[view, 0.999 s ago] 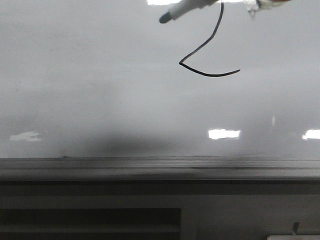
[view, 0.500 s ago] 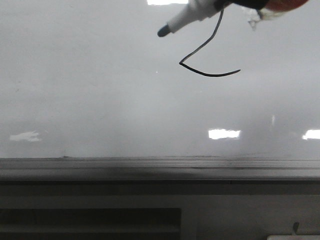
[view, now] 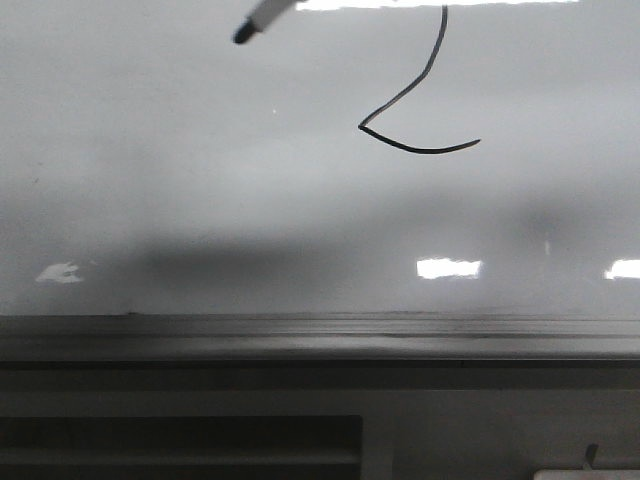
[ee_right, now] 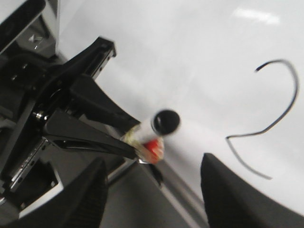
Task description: Write number 2 on whiteboard
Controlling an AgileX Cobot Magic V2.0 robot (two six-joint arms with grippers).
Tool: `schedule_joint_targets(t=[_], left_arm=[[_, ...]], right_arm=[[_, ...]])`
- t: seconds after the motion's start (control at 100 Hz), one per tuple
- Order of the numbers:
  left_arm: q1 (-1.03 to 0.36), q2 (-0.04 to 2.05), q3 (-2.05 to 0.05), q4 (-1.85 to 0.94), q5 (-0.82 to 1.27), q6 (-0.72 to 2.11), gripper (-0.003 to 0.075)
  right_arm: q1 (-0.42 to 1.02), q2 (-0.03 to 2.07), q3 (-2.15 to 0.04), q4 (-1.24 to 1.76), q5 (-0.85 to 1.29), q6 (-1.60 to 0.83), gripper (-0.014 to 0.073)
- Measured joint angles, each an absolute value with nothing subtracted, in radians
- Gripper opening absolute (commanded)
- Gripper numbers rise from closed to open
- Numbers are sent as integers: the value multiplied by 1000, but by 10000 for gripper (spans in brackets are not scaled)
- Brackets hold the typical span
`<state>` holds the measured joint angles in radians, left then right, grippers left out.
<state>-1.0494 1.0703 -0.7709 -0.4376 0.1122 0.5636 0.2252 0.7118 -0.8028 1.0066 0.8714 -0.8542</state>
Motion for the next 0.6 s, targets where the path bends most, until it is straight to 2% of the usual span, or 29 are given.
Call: schedule_joint_targets(t=[0.11,0.26,0.47,0.6], left_arm=[[-1001,992,-689,-501,8,521,-20],[-993,948,-590,-689,-247,505,-20],[-1020,1075,-579,-878,-486,481,-20],[-1020,1154,-587,-963,-536,446,-20]], right_arm=[[210,656,-803,1005,789,-840,394],[204,628,-803,1004,726,-817,394],[204,628,-803,1004,710,-814,394],[204,628,-803,1004,710,-812,394]])
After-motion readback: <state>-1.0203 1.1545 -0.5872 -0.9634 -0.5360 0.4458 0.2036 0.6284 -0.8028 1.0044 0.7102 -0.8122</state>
